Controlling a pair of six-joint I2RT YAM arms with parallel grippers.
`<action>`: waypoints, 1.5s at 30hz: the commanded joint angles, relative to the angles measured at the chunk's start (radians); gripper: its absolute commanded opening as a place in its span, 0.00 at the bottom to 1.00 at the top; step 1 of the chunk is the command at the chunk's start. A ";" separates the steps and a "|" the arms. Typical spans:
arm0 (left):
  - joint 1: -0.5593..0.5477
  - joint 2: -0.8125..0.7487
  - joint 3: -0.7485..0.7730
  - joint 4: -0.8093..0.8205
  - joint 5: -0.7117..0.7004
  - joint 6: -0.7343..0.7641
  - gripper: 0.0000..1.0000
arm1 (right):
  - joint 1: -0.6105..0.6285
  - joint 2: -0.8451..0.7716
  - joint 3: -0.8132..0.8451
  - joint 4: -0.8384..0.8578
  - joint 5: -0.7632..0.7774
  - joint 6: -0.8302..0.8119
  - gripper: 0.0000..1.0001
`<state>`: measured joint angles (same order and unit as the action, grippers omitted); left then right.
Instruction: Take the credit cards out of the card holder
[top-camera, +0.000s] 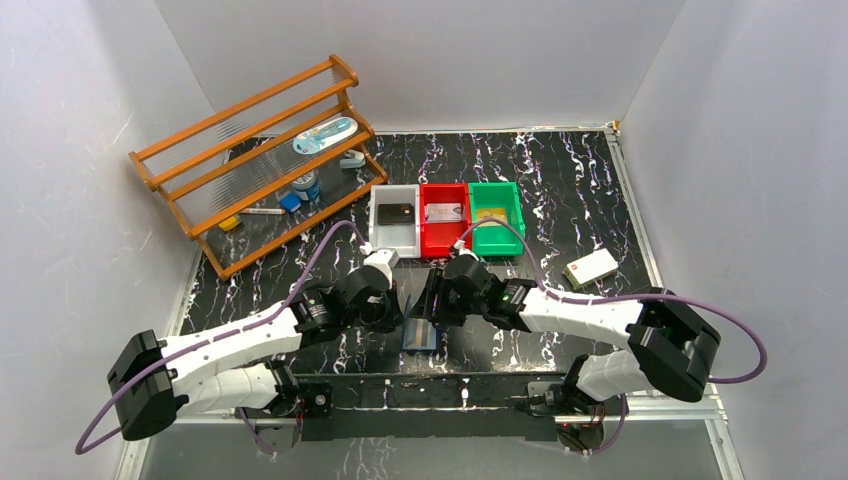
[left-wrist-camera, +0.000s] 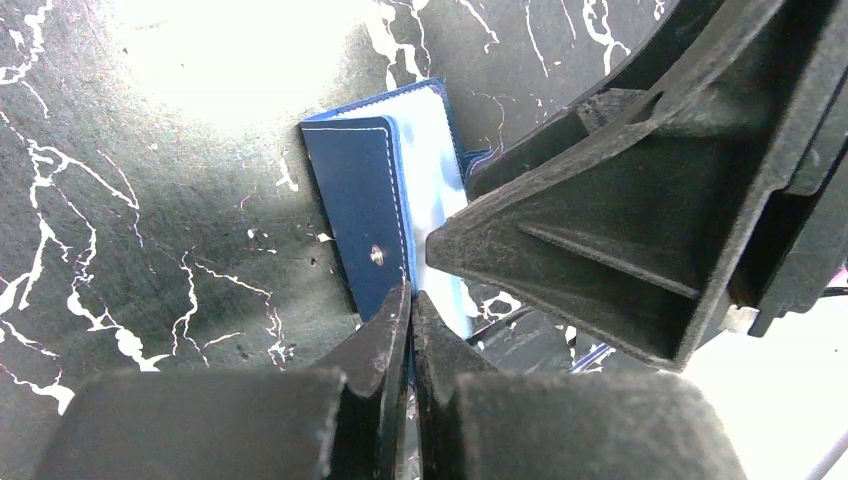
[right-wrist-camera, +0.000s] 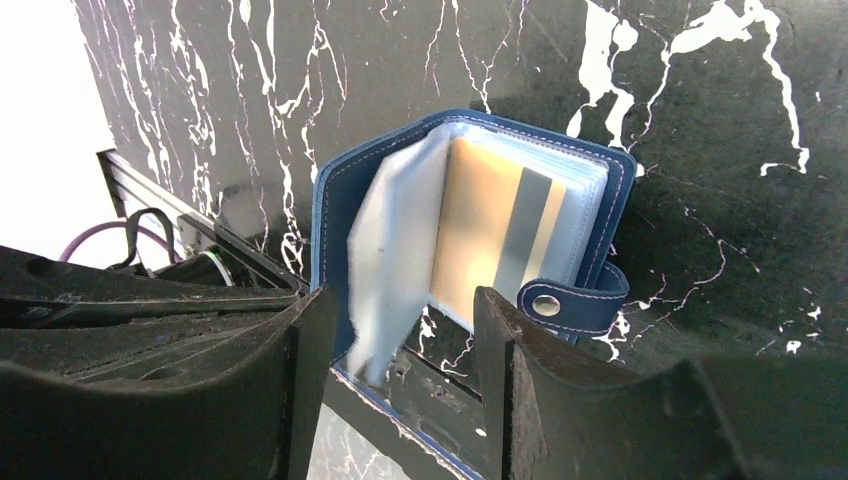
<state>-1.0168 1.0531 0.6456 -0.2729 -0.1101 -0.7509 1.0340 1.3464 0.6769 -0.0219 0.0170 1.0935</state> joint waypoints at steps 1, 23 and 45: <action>-0.003 -0.022 -0.003 -0.010 0.001 0.011 0.00 | -0.003 -0.032 0.005 -0.018 0.026 0.012 0.62; -0.003 -0.035 -0.072 -0.121 -0.123 -0.093 0.00 | 0.003 -0.018 0.055 -0.046 -0.007 -0.039 0.59; -0.004 -0.072 -0.088 -0.107 -0.123 -0.084 0.00 | 0.006 0.113 0.111 0.075 -0.137 -0.068 0.52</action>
<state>-1.0168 0.9871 0.5694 -0.3454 -0.2329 -0.8406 1.0351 1.4555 0.7498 -0.0555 -0.0650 1.0397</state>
